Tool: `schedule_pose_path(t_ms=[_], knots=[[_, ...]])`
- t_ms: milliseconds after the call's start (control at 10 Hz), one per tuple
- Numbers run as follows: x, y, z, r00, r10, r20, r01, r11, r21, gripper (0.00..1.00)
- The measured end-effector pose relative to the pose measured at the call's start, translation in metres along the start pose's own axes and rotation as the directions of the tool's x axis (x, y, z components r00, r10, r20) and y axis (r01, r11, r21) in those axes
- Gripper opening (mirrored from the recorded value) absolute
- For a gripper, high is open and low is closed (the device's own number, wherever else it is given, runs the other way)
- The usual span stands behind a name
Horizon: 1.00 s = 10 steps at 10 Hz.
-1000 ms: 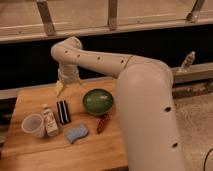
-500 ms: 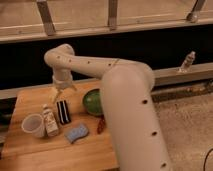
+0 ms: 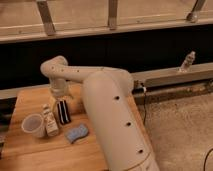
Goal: Place the eraser on the white sponge
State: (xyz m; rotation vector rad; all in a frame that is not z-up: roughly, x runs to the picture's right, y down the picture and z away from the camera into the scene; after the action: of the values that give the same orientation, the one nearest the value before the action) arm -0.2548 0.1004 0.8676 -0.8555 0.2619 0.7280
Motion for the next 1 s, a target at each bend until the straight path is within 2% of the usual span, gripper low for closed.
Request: schedule_pose_path(t_ms=[300, 500, 700, 1000], knots=[[0.007, -0.022, 0.031, 0.993, 0.113, -0.027, -0.113, 0.993, -0.034, 0.8], [0.009, -0.027, 0.039, 0.988, 0.153, -0.036, -0.154, 0.986, -0.057, 0.8], [0.008, -0.026, 0.041, 0.986, 0.163, -0.037, -0.165, 0.984, -0.072, 0.66], [0.002, -0.011, 0.039, 0.992, 0.122, -0.031, -0.125, 0.989, -0.085, 0.35]])
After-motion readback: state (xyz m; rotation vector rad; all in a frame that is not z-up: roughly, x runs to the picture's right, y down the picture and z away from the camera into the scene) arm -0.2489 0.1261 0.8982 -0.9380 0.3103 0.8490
